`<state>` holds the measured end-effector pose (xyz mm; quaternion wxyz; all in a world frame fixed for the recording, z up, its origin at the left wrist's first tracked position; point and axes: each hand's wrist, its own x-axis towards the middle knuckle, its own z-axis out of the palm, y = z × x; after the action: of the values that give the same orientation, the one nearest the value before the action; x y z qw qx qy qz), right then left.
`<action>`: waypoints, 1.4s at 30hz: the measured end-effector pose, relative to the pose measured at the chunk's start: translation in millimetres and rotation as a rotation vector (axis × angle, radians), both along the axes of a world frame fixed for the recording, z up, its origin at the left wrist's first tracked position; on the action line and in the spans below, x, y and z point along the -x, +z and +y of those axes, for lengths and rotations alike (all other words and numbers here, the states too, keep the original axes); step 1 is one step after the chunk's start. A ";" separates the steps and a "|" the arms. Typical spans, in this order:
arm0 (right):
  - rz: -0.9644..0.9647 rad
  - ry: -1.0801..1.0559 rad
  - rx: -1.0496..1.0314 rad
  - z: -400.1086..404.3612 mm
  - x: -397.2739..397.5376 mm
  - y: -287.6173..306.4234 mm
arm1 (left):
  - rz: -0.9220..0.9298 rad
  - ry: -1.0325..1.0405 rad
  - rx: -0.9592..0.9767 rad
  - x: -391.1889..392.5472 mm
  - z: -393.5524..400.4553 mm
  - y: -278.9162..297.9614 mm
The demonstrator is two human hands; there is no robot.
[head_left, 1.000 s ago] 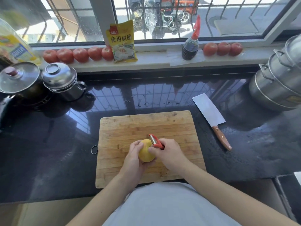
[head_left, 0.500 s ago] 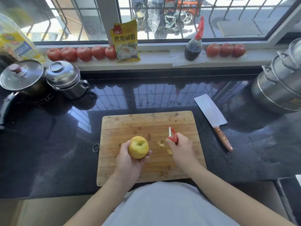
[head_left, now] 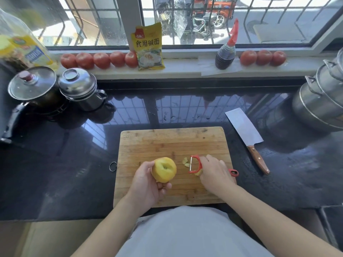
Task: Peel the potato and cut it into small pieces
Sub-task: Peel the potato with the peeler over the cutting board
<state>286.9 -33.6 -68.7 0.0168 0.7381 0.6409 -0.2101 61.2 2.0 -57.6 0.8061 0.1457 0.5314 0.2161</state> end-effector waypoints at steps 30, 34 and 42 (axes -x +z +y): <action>-0.156 0.660 -0.597 12.9 25.4 9.1 | 0.122 0.051 -0.051 -29.2 -12.9 13.0; -0.188 0.657 -0.590 17.8 19.6 -3.4 | 0.120 0.074 -0.019 -24.9 -15.0 7.2; -0.448 0.455 -0.295 42.9 1.5 -17.7 | 0.084 0.033 0.017 -21.0 -12.7 6.6</action>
<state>285.4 9.4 -86.4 0.0967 0.5988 0.7927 0.0611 82.3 -10.8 -51.1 0.7806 0.1392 0.5688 0.2184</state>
